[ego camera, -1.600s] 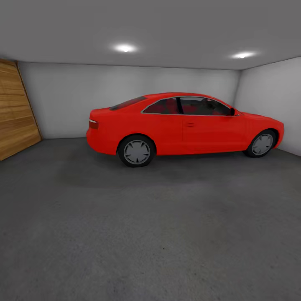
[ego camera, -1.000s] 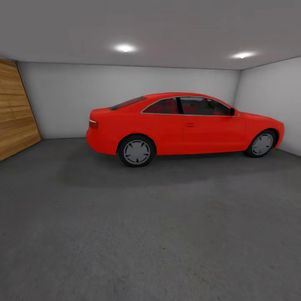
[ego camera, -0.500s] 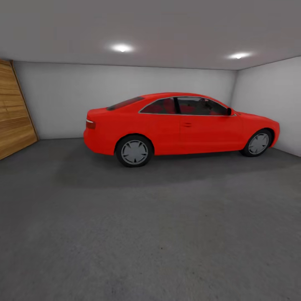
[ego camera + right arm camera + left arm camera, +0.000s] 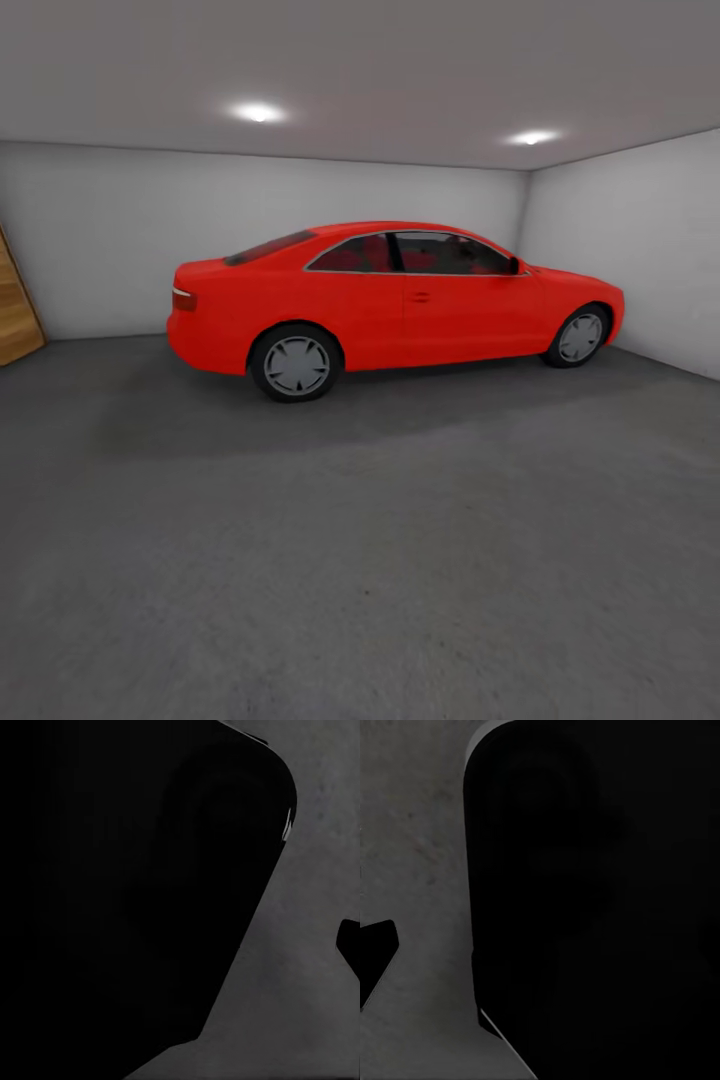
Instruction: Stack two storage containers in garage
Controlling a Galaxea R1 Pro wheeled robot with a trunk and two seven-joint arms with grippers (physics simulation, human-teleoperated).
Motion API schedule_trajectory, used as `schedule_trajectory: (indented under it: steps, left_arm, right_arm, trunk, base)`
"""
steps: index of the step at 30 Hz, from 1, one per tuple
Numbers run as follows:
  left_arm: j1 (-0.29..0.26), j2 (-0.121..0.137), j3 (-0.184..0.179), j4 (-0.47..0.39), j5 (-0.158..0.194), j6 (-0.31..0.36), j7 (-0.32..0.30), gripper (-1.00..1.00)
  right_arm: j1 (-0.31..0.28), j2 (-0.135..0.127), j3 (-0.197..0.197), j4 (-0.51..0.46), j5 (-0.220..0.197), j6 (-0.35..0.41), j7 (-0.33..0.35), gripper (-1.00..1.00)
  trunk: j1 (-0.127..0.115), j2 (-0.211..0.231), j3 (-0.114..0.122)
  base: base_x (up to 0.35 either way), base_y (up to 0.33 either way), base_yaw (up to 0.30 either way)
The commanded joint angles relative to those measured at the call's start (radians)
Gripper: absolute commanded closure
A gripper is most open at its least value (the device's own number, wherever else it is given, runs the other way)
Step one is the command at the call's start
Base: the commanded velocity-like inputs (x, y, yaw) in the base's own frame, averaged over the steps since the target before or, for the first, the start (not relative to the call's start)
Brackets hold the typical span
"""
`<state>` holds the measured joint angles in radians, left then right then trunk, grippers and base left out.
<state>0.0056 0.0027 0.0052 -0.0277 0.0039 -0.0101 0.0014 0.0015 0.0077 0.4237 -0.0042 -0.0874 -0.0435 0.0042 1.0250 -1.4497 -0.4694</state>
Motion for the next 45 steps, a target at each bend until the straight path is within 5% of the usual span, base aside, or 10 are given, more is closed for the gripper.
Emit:
schedule_trajectory:
  steps: [1,45]
  left_arm:
    - [0.001,0.0,0.0,-0.001,0.0,-0.001,0.0,-1.0]
    - [0.001,0.002,-0.004,-0.001,-0.002,-0.001,0.0,-1.0]
  right_arm:
    - [0.0,0.0,0.007,0.0,-0.009,-0.002,0.0,-1.0]
    - [0.0,0.0,0.007,0.0,-0.011,-0.045,0.0,-1.0]
  trunk:
    - [0.0,0.0,-0.001]
    - [0.0,0.0,-0.001]
  base:
    - [0.0,0.0,-0.244]
    - [0.0,0.0,-0.274]
